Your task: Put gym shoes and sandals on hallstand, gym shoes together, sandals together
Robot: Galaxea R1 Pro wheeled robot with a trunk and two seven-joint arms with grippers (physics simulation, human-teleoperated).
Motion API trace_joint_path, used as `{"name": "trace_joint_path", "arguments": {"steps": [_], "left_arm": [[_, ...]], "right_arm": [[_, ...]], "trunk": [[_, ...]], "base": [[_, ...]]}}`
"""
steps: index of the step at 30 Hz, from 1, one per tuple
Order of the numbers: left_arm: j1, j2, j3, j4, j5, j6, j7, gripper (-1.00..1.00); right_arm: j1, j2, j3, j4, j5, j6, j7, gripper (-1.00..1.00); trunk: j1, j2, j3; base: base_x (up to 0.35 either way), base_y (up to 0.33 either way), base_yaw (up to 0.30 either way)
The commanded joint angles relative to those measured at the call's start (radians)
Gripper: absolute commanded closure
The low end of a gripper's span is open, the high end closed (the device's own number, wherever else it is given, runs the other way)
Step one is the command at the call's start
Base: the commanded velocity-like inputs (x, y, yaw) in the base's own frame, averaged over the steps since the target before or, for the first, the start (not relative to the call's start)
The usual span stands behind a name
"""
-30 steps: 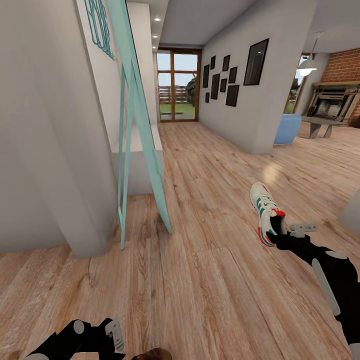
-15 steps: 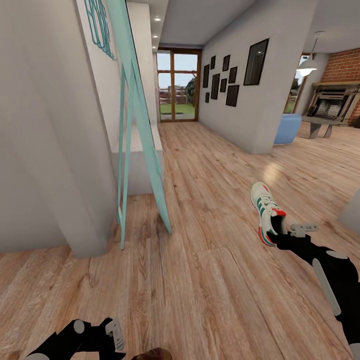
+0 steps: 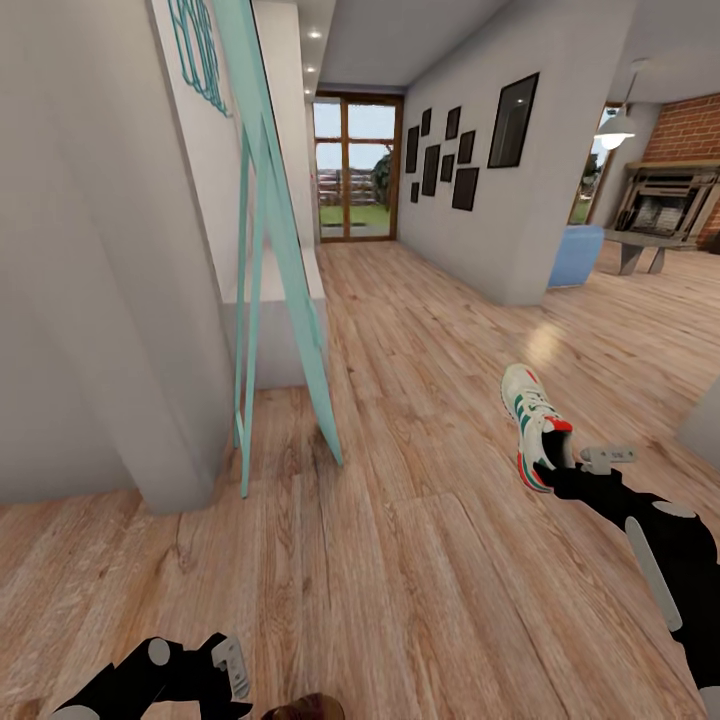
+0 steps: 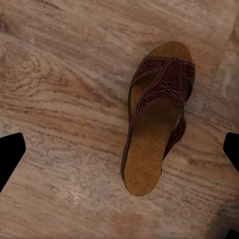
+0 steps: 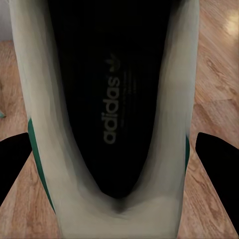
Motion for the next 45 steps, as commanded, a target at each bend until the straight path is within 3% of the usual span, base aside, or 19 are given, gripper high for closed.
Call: {"name": "trace_joint_path", "arguments": {"steps": [1, 5, 12, 21, 25, 26, 31, 39, 45], "left_arm": [[0.000, 0.000, -0.001, -0.002, -0.011, -0.009, 0.000, -1.00], [0.000, 0.000, -0.001, -0.002, -0.011, -0.009, 0.001, -1.00], [0.000, 0.000, -0.001, -0.003, -0.011, -0.008, 0.000, -1.00], [-0.002, -0.001, -0.004, -0.005, -0.012, -0.008, 0.003, -1.00], [-0.012, -0.039, -0.004, -0.008, -0.017, -0.002, 0.014, -1.00], [-0.019, -0.057, -0.005, -0.009, -0.017, 0.035, 0.019, -1.00], [-0.019, -0.058, -0.005, -0.009, -0.017, 0.035, 0.019, -1.00], [-0.018, -0.058, -0.005, -0.008, -0.018, 0.035, 0.019, -1.00], [-0.015, -0.057, -0.007, -0.007, -0.018, 0.035, 0.019, -1.00]], "right_arm": [[-0.001, 0.000, -0.001, -0.001, -0.008, 0.006, 0.001, 1.00], [-0.001, 0.000, -0.001, -0.001, -0.008, 0.006, 0.001, 1.00], [-0.001, 0.000, -0.001, -0.002, -0.008, 0.006, 0.001, 1.00], [-0.001, 0.000, -0.001, -0.002, -0.008, 0.006, 0.001, 1.00], [-0.001, 0.000, -0.001, -0.005, -0.008, 0.006, 0.000, 1.00], [-0.001, -0.002, -0.004, -0.005, -0.008, 0.032, -0.001, 1.00], [-0.001, -0.002, -0.004, -0.005, -0.008, 0.032, -0.001, 1.00], [-0.001, -0.002, -0.004, -0.005, -0.008, 0.032, -0.001, 1.00], [-0.001, -0.002, -0.004, -0.005, -0.008, 0.032, -0.001, 1.00]], "trunk": [[0.000, 0.000, -0.002], [0.000, 0.000, -0.008], [0.027, -0.049, -0.040], [0.027, -0.049, -0.043], [0.027, -0.049, -0.043], [0.030, -0.056, -0.046], [0.050, -0.091, -0.062], [0.050, -0.091, -0.068], [0.052, -0.093, -0.092]], "base": [[0.000, 0.000, 0.000], [0.000, 0.000, 0.000], [0.000, 0.000, 0.000], [0.000, 0.000, 0.000], [0.000, 0.000, 0.000], [0.000, 0.000, 0.000], [0.000, 0.000, 0.000], [0.000, 0.000, 0.000], [0.000, 0.000, 0.000]]}}
